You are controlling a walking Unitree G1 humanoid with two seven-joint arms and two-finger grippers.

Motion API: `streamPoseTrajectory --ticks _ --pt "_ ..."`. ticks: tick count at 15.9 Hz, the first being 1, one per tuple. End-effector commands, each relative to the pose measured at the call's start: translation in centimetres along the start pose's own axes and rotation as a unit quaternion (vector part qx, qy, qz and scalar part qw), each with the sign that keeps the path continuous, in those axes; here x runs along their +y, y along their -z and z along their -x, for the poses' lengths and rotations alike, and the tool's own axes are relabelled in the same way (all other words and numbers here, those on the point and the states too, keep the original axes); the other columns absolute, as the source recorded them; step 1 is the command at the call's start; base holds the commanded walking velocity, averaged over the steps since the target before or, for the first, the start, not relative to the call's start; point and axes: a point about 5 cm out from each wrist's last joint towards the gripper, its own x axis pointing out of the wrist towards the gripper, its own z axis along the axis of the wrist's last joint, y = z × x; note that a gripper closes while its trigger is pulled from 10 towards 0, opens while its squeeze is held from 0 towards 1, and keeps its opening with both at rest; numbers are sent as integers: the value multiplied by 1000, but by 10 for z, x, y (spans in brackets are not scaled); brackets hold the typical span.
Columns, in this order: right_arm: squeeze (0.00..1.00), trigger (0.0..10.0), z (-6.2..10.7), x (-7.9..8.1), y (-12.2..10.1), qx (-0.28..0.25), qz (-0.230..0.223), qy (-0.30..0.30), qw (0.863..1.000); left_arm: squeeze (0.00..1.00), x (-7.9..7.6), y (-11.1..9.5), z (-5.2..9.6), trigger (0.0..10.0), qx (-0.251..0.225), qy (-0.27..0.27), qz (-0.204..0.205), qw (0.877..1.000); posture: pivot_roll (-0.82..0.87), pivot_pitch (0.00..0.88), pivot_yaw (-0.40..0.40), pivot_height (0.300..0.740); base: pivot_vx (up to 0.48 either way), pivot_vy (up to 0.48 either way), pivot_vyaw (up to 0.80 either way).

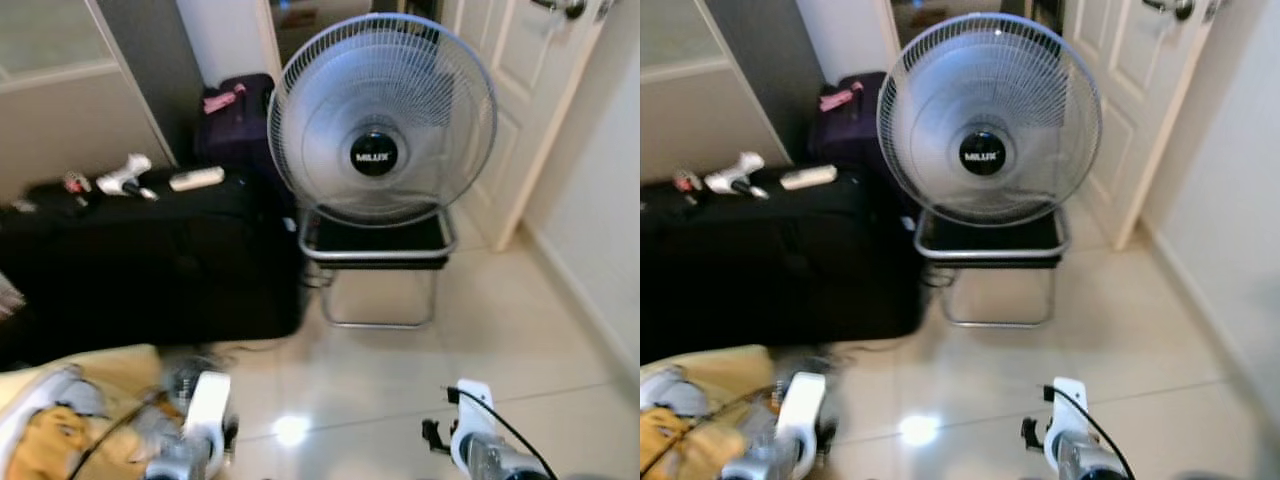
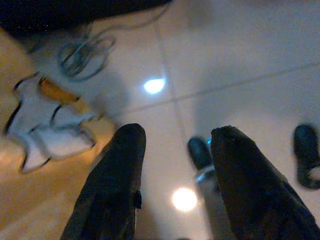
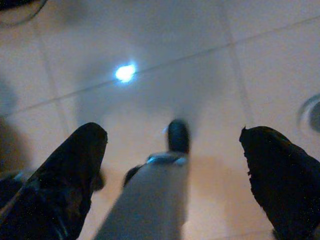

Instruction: Clean up the room

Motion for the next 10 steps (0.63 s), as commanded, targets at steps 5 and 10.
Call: streamPoseTrajectory --ticks 5,10 --pt "1000 10000 62 -13 -127 -374 65 -3 925 1000 14 -116 54 10000 -329 46 2 943 -148 0 98 740 0 0 0" --pt "1000 10000 144 73 -187 -522 70 -146 837 1000 1 -160 135 10000 -464 -3 -31 885 -111 0 54 740 0 0 480"
